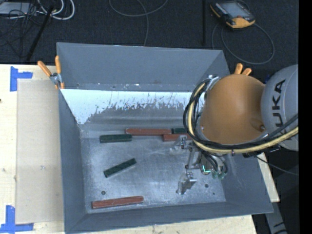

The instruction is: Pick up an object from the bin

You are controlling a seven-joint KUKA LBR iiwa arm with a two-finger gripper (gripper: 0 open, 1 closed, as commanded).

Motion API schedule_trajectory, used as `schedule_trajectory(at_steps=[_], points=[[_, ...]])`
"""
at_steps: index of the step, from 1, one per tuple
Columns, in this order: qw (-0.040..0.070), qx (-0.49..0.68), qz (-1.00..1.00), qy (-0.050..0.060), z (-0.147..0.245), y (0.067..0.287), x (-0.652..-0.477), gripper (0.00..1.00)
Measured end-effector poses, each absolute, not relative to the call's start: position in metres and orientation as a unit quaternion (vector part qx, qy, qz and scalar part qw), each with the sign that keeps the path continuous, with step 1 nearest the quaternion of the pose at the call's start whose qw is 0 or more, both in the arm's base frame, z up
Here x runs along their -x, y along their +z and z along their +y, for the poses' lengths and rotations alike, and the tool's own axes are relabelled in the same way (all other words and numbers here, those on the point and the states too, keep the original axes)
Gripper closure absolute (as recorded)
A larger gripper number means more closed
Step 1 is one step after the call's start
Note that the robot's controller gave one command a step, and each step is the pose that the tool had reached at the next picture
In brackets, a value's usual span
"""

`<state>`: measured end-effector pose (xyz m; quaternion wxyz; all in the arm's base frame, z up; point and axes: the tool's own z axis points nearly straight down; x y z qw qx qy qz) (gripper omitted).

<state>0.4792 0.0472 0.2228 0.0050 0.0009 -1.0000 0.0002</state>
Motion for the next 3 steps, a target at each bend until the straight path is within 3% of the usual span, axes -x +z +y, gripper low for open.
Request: schedule_trajectory(at_steps=[1,2,3], points=[[0.001,0.0,-1.0,0.0,0.047,0.226,-0.481,0.0],[-0.003,0.0,-1.0,0.0,0.101,0.173,-0.495,0.0],[0.003,-0.059,-0.998,-0.001,0.132,0.139,-0.5,0.0]])
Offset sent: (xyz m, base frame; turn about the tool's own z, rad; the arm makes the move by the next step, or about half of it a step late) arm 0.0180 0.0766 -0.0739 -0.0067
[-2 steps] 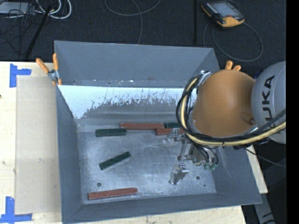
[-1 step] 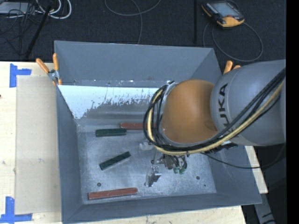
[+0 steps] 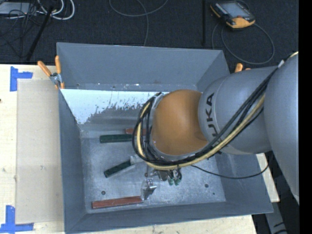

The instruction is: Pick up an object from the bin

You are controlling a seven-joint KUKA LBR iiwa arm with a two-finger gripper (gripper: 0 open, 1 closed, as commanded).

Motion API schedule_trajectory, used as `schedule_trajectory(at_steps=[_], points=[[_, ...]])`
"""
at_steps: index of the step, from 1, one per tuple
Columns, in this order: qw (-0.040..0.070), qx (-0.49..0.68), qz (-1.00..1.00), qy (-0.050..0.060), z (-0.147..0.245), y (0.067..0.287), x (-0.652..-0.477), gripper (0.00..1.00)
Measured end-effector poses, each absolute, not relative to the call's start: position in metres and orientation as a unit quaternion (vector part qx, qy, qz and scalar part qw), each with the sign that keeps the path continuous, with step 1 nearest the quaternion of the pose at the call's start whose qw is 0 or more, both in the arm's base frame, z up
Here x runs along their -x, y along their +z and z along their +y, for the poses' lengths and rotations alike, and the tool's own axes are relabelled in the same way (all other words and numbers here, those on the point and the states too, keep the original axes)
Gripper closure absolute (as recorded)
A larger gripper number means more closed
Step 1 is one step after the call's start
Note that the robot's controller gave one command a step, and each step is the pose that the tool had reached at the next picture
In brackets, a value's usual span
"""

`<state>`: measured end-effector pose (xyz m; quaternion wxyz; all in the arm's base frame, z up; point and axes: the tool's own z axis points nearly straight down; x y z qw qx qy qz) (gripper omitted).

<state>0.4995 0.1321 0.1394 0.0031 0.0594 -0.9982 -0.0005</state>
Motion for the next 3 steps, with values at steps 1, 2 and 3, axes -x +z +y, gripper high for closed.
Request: schedule_trajectory(at_steps=[1,2,3], points=[[-0.003,-0.124,-0.992,0.0,0.122,0.1,-0.556,0.0],[-0.004,-0.125,-0.992,-0.002,0.169,0.076,-0.557,1.0],[-0.004,-0.124,-0.992,-0.002,0.168,0.076,-0.557,1.0]])
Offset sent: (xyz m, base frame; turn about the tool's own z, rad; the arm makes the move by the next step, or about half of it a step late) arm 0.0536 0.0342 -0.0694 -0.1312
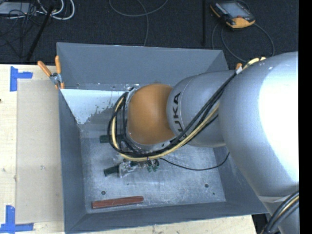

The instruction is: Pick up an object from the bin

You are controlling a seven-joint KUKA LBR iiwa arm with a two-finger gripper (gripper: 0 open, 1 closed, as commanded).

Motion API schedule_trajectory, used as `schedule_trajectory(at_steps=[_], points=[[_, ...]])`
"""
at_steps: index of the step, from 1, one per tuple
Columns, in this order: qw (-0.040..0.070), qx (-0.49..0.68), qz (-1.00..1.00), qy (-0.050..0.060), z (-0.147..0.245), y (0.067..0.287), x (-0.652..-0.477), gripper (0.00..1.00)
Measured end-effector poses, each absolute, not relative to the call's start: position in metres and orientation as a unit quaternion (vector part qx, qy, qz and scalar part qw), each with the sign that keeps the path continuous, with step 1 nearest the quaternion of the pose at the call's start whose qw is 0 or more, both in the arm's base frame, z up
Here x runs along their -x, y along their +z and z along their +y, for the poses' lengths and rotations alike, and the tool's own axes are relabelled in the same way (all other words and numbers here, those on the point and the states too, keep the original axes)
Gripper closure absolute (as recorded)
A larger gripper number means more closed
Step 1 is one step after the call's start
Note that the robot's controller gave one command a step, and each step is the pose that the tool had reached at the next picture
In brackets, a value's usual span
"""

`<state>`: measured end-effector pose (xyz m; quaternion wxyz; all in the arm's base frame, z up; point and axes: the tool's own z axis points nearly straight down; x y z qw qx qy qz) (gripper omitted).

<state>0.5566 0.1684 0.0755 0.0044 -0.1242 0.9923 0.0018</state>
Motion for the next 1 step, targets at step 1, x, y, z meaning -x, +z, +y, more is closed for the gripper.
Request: schedule_trajectory(at_steps=[1], points=[[0.001,0.1,0.995,0.0,0.1664,0.2056,-0.5572,1.0]])
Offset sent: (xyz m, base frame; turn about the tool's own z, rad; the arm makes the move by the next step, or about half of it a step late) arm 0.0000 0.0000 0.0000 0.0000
